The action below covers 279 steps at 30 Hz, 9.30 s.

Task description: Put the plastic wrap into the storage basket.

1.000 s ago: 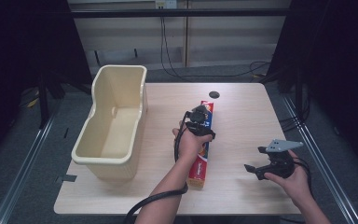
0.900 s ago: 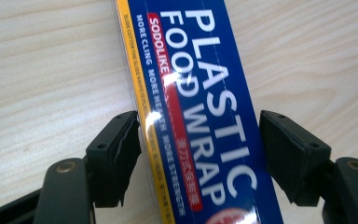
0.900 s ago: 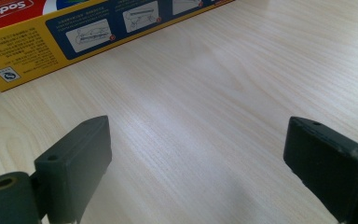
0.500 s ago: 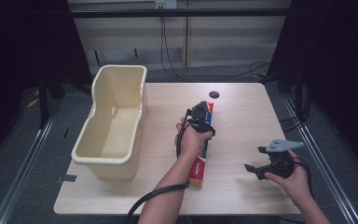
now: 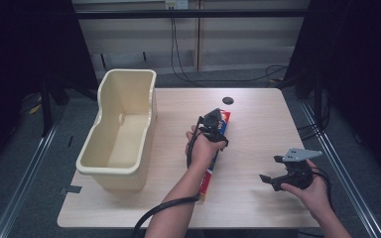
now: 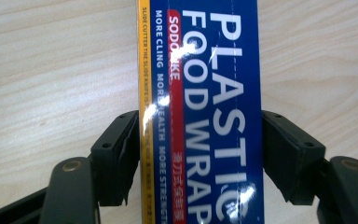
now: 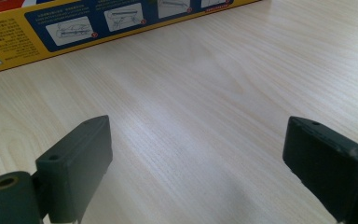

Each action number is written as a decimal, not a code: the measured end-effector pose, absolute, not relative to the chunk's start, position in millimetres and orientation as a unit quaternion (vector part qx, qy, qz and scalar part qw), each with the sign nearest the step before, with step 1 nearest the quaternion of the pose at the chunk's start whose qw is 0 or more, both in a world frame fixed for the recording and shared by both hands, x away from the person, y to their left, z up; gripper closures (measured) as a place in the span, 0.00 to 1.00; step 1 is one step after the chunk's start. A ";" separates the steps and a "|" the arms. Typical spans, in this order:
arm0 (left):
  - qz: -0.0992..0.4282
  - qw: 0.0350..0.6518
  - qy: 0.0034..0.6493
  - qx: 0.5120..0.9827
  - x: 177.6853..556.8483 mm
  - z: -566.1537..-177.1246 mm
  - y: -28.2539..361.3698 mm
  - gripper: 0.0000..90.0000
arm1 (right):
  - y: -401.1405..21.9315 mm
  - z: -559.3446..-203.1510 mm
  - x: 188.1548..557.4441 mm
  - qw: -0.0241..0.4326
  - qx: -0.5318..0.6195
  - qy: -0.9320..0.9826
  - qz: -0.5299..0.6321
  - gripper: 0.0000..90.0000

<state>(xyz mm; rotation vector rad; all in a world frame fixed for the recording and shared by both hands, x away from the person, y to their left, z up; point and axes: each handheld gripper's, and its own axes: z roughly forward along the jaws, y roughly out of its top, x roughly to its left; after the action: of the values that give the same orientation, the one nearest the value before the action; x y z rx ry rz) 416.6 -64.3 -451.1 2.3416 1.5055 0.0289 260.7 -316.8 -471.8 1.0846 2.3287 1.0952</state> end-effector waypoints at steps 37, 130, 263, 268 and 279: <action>-0.027 0.164 0.529 0.832 422.9 -348.7 -13.2 0.45 | -316.3 -469.7 260.8 0.170 0.372 0.819 0.403 0.03; -0.006 0.148 0.616 0.774 410.3 -220.8 122.2 0.46 | -311.0 -470.8 258.5 0.158 0.352 0.834 0.394 0.03; -0.027 0.097 0.675 0.731 411.4 -296.6 198.1 0.45 | -306.5 -473.2 258.9 0.155 0.347 0.839 0.388 0.03; -0.026 0.096 0.675 0.731 414.2 -297.3 197.0 0.45 | -306.8 -473.5 259.2 0.156 0.348 0.839 0.387 0.03; -0.024 0.088 0.674 0.733 422.4 -306.7 194.0 0.45 | -306.8 -473.8 259.0 0.156 0.349 0.840 0.385 0.03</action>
<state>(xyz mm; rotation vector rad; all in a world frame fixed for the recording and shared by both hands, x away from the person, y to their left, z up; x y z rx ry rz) 422.4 194.0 -306.7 2.1824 2.0071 -0.0714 259.0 -306.8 -473.8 0.9998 2.4044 1.1027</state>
